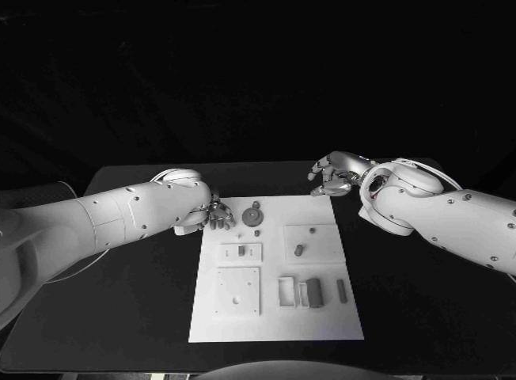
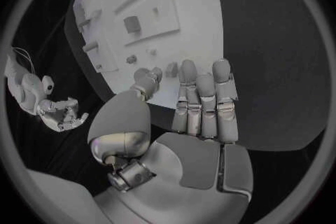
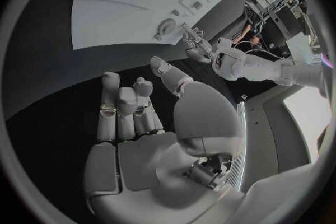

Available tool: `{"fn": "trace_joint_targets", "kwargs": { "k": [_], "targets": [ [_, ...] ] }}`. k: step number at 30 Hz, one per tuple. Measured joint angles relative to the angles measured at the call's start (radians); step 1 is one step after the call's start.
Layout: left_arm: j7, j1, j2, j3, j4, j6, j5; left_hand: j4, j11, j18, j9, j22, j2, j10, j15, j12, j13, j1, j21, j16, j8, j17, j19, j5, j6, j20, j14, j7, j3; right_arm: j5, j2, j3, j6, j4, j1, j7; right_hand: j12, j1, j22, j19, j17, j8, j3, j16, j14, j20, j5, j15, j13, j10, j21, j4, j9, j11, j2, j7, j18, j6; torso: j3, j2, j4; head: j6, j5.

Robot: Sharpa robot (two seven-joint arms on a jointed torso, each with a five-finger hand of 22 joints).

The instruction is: Assemble the parts on the task board

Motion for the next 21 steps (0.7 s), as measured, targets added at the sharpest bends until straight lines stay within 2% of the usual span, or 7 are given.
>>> {"fn": "trace_joint_targets", "kwargs": {
  "k": [10, 17, 21],
  "targets": [
    [0.001, 0.0, 0.0, 0.0, 0.001, 0.004, 0.002, -0.013, -0.003, 0.0, -0.001, 0.0, 0.012, 0.003, 0.0, 0.005, -0.001, 0.012, 0.0, 0.003, 0.0, -0.001, 0.003, 0.0, 0.002, 0.003, 0.0, -0.002, 0.002, 0.0, 0.002, 0.0, 0.001, 0.0, 0.0, 0.0, 0.0, 0.0, 0.0, 0.0, 0.0, 0.0, 0.0, 0.0, 0.0, 0.0, 0.0, 0.0, 0.0, 0.0, 0.0, 0.0, 0.0, 0.0, 0.0, 0.001, 0.0, -0.001, -0.001, 0.0, 0.0007, -0.001, 0.0],
    [0.001, 0.0, -0.001, 0.0, 0.001, 0.002, 0.003, -0.044, -0.007, 0.0, -0.003, 0.0, 0.052, 0.007, -0.004, 0.009, -0.002, 0.052, 0.006, 0.01, 0.004, -0.002, 0.009, 0.0, 0.015, -0.002, 0.007, -0.006, 0.012, 0.0, 0.003, 0.0, 0.001, 0.0, 0.0, 0.0, 0.0, 0.0, 0.0, 0.0, 0.0, 0.0, 0.0, 0.0, 0.0, 0.0, 0.0, 0.0, 0.0, -0.002, 0.0, 0.0, 0.0, 0.002, 0.0, 0.001, -0.001, -0.001, -0.001, 0.0, 0.0007, -0.001, 0.001],
    [0.001, -0.001, 0.0, 0.0, 0.001, 0.0, 0.01, -0.069, -0.01, 0.0, -0.007, 0.001, 0.074, 0.011, -0.007, 0.009, -0.004, 0.074, 0.008, 0.015, 0.004, -0.005, 0.012, 0.012, 0.016, -0.005, 0.011, -0.005, 0.025, 0.0, 0.003, 0.0, 0.001, 0.0, 0.0, 0.0, 0.0, 0.0, 0.0, 0.0, 0.0, 0.0, 0.0, 0.0, 0.0, 0.0, 0.0, 0.0, 0.0, -0.002, 0.0, 0.0, 0.0, 0.002, 0.0, 0.002, -0.001, -0.002, -0.0009, 0.0, 0.0007, -0.001, 0.002]
  ]
}}
